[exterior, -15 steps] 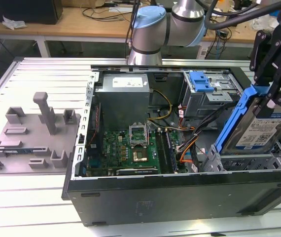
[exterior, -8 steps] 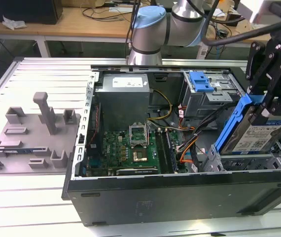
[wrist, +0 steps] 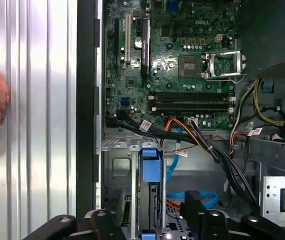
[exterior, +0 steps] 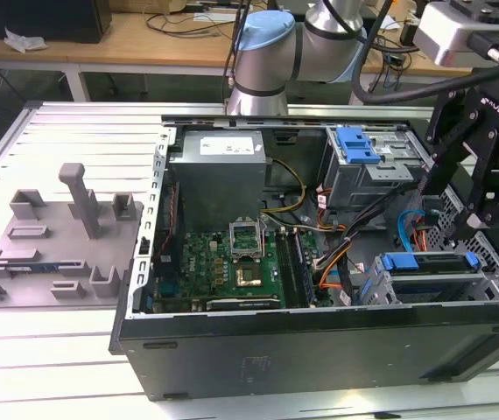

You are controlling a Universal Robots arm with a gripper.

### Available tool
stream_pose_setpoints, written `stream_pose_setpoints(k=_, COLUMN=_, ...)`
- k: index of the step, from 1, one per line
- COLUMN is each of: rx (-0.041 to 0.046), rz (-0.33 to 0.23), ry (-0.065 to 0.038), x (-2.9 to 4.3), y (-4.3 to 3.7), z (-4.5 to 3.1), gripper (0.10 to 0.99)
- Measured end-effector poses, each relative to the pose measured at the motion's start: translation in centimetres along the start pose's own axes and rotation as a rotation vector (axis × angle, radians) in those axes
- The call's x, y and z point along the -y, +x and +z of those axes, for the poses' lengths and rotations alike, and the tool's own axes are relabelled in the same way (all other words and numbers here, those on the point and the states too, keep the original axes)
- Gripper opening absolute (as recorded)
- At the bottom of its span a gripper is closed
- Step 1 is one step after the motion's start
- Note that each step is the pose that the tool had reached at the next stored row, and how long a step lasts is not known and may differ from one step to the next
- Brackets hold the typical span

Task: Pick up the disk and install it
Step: 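Insert the disk into the insertion slot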

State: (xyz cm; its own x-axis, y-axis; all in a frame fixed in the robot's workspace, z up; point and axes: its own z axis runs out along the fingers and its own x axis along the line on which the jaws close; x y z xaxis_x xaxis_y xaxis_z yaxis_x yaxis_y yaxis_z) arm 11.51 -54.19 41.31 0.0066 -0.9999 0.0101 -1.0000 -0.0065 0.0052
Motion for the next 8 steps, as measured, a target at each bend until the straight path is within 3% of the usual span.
stream_pose_setpoints(k=1, rx=0.0001, rz=0.0, ry=0.0, x=0.0, y=0.0, z=0.0, gripper=0.624)
stream_pose_setpoints(k=8, rx=0.0002, rz=0.0, ry=0.0, x=0.0, y=-0.01, z=0.01, gripper=0.624)
